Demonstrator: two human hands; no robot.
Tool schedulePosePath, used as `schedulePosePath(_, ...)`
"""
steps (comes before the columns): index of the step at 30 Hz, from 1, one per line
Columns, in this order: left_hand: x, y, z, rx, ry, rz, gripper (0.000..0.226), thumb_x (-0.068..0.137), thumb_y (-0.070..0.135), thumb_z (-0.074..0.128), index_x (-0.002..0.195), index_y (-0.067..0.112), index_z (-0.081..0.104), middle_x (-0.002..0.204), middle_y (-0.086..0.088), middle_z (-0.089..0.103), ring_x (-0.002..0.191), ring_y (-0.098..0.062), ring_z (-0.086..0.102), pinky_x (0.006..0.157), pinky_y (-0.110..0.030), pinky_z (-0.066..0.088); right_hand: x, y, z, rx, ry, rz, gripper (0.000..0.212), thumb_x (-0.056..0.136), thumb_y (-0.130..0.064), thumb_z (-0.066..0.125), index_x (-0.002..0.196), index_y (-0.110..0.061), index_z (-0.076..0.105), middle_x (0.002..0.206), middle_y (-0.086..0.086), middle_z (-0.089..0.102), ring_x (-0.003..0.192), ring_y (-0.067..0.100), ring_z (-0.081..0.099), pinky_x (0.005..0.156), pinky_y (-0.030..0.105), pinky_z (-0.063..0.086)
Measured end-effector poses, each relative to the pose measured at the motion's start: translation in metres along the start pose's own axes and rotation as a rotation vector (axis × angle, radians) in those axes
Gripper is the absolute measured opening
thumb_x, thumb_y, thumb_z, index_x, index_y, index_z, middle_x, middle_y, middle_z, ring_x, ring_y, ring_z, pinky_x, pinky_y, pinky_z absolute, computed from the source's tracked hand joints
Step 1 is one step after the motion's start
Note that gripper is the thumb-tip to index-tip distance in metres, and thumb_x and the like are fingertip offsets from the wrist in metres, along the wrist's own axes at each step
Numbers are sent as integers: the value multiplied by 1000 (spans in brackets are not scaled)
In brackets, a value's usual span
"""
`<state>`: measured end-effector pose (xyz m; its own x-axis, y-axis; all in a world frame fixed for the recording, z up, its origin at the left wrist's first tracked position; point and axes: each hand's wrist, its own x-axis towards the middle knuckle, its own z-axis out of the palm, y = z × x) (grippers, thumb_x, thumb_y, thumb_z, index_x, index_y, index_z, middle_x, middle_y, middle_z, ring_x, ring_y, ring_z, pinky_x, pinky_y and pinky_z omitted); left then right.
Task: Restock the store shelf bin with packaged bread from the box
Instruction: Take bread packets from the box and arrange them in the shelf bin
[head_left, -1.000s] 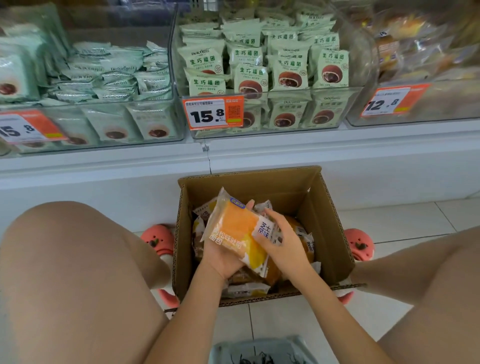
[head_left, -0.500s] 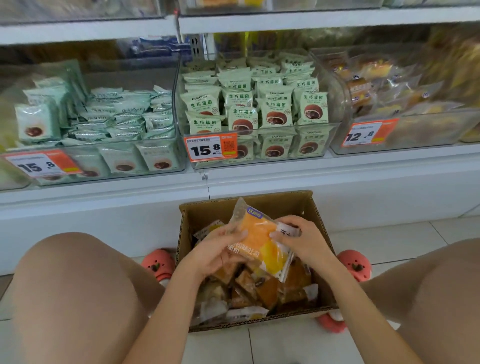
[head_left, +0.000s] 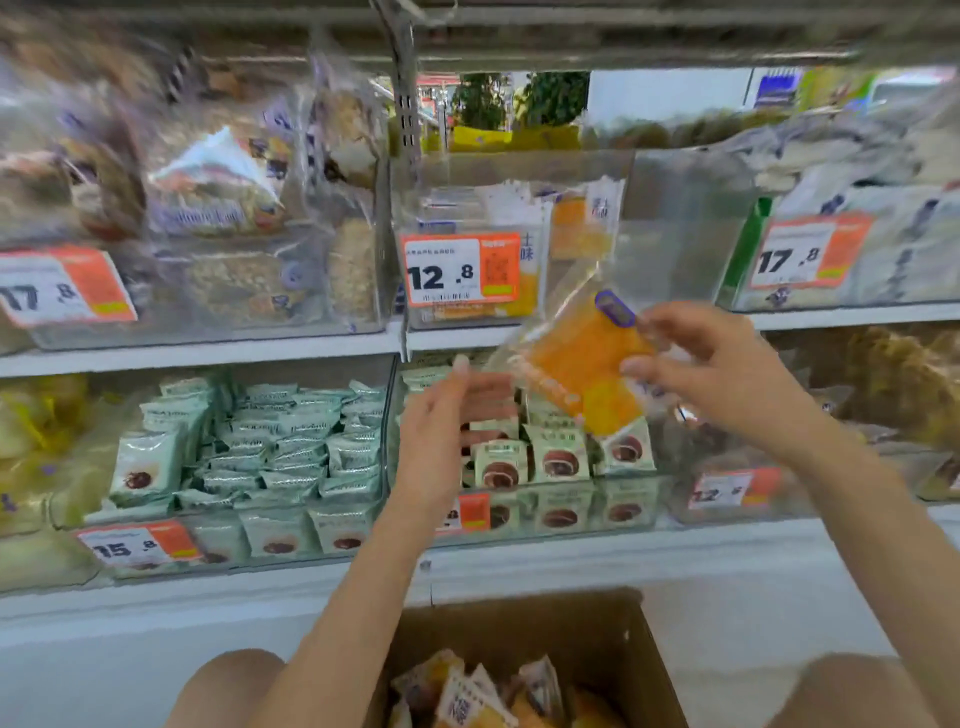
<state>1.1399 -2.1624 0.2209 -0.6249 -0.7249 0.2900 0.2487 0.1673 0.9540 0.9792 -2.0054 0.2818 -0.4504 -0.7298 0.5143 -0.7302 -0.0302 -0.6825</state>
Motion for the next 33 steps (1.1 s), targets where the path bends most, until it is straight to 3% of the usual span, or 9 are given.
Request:
schedulePosePath(4,54,36,26,709,273,816,34,93,33,43,89,12,70,82,0,69,75,-19,62,65,-25,45,85,-32,-53,-172,261,-288,27,73,-31,76,94,-31,59,75,-29,57,72,-12,49,71,10,38)
schedulePosePath(7,109,47,45,1003,236,1109,32,89,21,46,104,3,68,110,-10,68,105,-28,60,96,-37,42,142,-38,-76,-423,318,-263,35,72,-41,74,101,-23,65,85,-13,62,82,5,56,77,29,44)
schedulePosePath(9,137,41,48,1190,287,1061,38,89,23,45,117,5,65,123,-10,63,121,-29,54,108,-42,33,173,-31,-81,-634,286,-175,40,74,-44,73,107,-24,63,104,3,66,101,23,58,87,39,44)
schedulePosePath(13,158,22,44,1321,361,1116,44,91,24,39,120,2,64,119,-12,65,118,-29,57,109,-39,31,227,2,-68,-1084,-3,28,44,81,-48,66,120,-28,57,127,3,58,120,30,49,98,45,33)
schedulePosePath(18,159,19,46,1290,422,1179,46,91,24,36,120,3,64,117,-11,66,117,-27,58,107,-38,34,274,60,-36,-1003,-309,128,41,82,-38,70,119,-21,59,128,5,56,115,26,51,91,34,39)
schedulePosePath(22,162,15,46,1295,478,1216,45,92,24,37,123,4,62,123,-11,64,120,-26,57,108,-38,34,293,83,-20,-846,-329,98,27,81,-30,73,100,-21,56,113,4,57,99,20,51,80,28,38)
schedulePosePath(24,162,15,47,1296,488,1214,45,91,24,39,123,4,63,124,-10,64,120,-26,57,108,-38,34,295,85,-18,-844,-301,65,32,78,-27,76,95,-21,49,102,1,54,95,21,51,75,29,39)
schedulePosePath(29,162,15,47,1294,491,1219,43,89,25,43,122,5,63,124,-9,64,120,-25,57,107,-37,35,295,91,-16,-856,-250,18,36,76,-25,77,93,-19,46,97,1,55,93,23,52,74,31,40)
schedulePosePath(33,162,16,47,1304,479,1211,44,90,25,41,121,5,64,123,-9,64,119,-25,57,106,-38,37,291,86,-15,-1012,-222,-8,39,77,-40,74,100,-19,50,96,1,51,97,25,53,72,35,43)
